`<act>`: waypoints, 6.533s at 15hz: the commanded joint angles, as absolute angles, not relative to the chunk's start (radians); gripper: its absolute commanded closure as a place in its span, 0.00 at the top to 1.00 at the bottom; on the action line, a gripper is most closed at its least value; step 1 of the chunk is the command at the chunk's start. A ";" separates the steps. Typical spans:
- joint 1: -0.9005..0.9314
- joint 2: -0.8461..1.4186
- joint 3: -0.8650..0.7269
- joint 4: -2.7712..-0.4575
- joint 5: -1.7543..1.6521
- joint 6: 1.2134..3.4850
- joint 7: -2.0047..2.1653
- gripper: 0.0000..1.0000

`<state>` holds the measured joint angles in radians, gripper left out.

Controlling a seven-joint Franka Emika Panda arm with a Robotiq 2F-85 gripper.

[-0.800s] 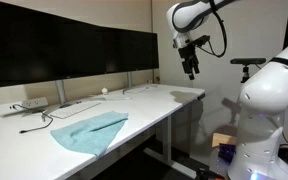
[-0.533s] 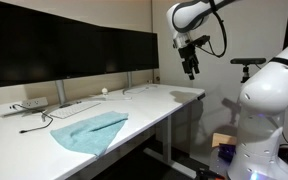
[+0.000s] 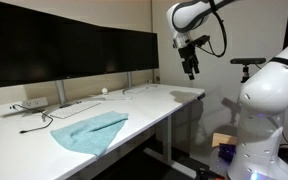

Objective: Slide the towel across the table.

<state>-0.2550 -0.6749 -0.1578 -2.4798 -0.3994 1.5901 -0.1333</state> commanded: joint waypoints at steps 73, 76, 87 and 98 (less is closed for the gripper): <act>0.177 0.306 0.178 -1.875 -0.277 2.021 -0.750 1.00; 0.174 0.305 0.178 -1.885 -0.279 2.030 -0.746 0.75; 0.171 0.305 0.182 -1.885 -0.275 2.015 -0.768 0.12; 0.178 0.327 0.181 -1.851 -0.286 2.012 -0.758 0.09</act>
<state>0.1866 0.3260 0.1703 -1.8540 -0.2827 2.0162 -0.7602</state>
